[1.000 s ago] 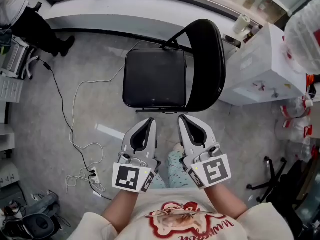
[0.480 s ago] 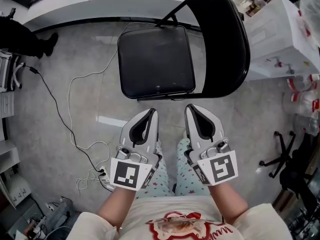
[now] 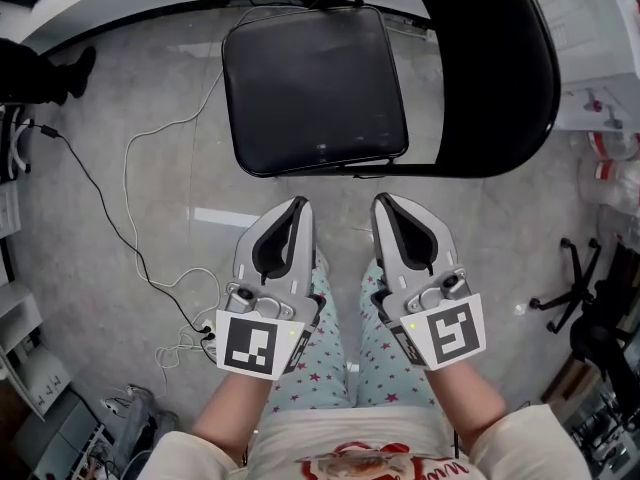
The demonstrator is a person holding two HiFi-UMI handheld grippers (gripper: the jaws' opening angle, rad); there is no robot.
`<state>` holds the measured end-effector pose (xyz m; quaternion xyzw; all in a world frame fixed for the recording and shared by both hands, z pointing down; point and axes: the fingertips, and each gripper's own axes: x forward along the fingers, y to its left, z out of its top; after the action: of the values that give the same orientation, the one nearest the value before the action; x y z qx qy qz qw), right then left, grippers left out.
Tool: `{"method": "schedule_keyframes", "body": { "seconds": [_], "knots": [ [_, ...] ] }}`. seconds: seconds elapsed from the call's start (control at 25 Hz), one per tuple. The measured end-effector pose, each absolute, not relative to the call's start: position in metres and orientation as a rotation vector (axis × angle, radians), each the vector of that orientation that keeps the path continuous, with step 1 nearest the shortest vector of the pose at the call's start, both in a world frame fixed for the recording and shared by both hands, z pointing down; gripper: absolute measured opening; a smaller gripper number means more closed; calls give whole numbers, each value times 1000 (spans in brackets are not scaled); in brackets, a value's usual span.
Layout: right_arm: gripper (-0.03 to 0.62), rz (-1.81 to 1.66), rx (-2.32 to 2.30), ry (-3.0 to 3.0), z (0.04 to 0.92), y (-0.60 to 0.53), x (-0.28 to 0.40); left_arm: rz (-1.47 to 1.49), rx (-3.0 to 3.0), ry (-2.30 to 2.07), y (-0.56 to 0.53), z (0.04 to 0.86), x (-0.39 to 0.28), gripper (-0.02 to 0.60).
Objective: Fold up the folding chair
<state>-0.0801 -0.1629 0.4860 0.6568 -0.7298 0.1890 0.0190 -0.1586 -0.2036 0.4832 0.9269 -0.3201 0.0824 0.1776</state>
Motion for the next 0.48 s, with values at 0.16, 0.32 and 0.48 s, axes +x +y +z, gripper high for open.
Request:
{"method": "schedule_keyframes", "body": {
  "seconds": [0.16,0.32,0.48],
  "knots": [
    [26,606,2040,-2225,510,-163,-81,253,2610,-896,-203,504,-161,0],
    [26,605,2028,-2206,530,-164,-84,280,2608,-865,-200,525,-159,0],
    [26,596,2032,-2183,550,-163,-82,305,2602,-832,-196,545,-155,2]
  ]
}}
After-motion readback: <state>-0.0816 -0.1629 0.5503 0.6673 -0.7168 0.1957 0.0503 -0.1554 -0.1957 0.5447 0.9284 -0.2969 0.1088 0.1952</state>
